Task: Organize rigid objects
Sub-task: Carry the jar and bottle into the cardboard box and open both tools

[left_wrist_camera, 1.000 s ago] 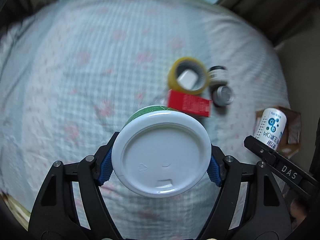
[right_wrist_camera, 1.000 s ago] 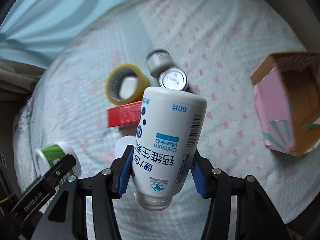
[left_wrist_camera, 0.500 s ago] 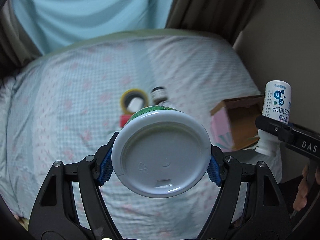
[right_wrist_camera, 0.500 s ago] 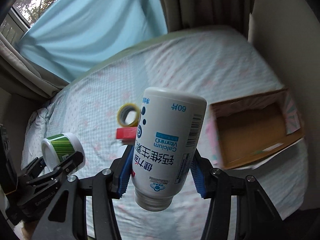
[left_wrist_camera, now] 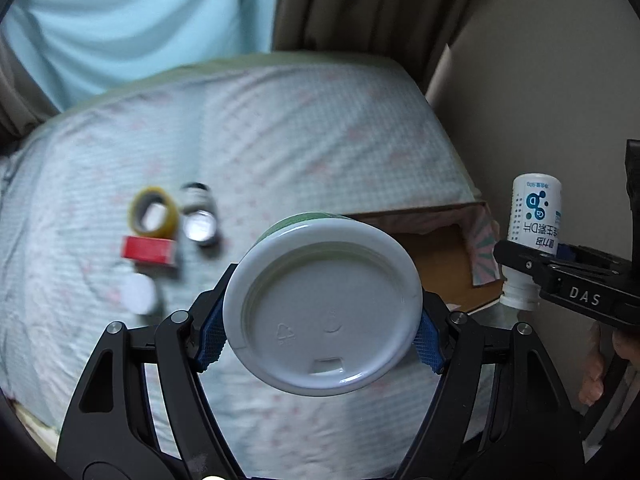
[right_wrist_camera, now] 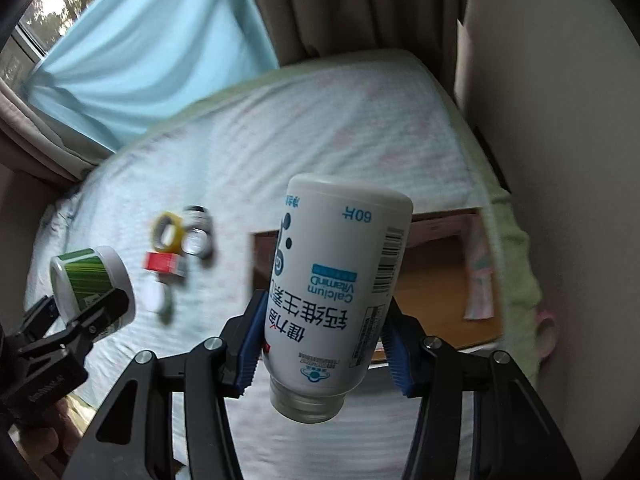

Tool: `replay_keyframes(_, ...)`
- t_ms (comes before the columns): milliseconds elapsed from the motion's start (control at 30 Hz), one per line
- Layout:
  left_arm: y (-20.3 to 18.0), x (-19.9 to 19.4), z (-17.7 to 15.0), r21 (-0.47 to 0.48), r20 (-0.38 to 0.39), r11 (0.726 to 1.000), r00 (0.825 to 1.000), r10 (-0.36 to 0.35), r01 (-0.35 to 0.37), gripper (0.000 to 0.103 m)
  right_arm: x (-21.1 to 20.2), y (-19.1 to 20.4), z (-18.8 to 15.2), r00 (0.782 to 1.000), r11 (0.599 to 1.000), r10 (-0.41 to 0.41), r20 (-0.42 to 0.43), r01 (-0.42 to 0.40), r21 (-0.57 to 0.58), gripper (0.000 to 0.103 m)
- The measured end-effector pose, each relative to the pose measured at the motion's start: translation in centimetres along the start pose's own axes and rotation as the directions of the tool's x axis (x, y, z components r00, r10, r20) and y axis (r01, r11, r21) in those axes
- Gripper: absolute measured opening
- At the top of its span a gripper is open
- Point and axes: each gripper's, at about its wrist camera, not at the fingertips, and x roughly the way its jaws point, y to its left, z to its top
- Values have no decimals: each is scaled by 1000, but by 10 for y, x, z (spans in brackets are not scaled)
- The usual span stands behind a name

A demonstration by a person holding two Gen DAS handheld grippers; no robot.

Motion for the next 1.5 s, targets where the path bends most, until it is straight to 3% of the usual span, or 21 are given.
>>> replay_keyframes(300, -78, 118, 3, 56, -187, 998, 982, 8, 3, 72, 78, -77, 2, 991, 996, -20, -135, 8, -88, 49)
replay_keyframes(567, -94, 221, -4, 95, -314, 995, 948, 53, -24, 72, 149, -86, -14, 982, 965, -21, -187, -29, -262, 49)
replay_keyframes(700, -95, 243, -11, 103, -342, 994, 937, 66, -32, 72, 169, -89, -19, 979, 962, -1, -204, -54, -268, 49)
replay_keyframes(800, -97, 245, -13, 116, -341, 993, 938, 67, -29, 72, 176, -92, -18, 976, 964, 11, -218, -68, -258, 49)
replay_keyframes(933, -96, 235, -11, 112, -311, 994, 950, 23, 12, 72, 179, -90, -15, 975, 959, 9, -223, -71, -273, 50)
replay_keyframes(967, -97, 230, -9, 120, -295, 993, 955, 29, 7, 78, 179, -90, -15, 975, 960, -1, -221, -61, -274, 52)
replay_keyframes(1033, -99, 219, -5, 145, -253, 989, 966, 48, -11, 102, 177, -89, -16, 969, 959, 31, -244, -98, -266, 81)
replay_keyframes(1100, -98, 207, 2, 156, -216, 988, 975, 53, -19, 103, 168, -80, -19, 964, 946, 77, -253, -151, -288, 96)
replay_keyframes(1133, -97, 202, 3, 155, -215, 988, 975, 48, -15, 103, 163, -75, -21, 972, 938, 61, -229, -134, -319, 103)
replay_keyframes(1233, -93, 194, 6, 140, -201, 990, 979, 44, -15, 103, 153, -64, -28, 984, 918, 29, -178, -97, -385, 103)
replay_keyframes(1500, -83, 162, 10, 135, -148, 990, 987, 56, -36, 103, 122, -62, -33, 993, 921, -32, -117, -17, -390, 103)
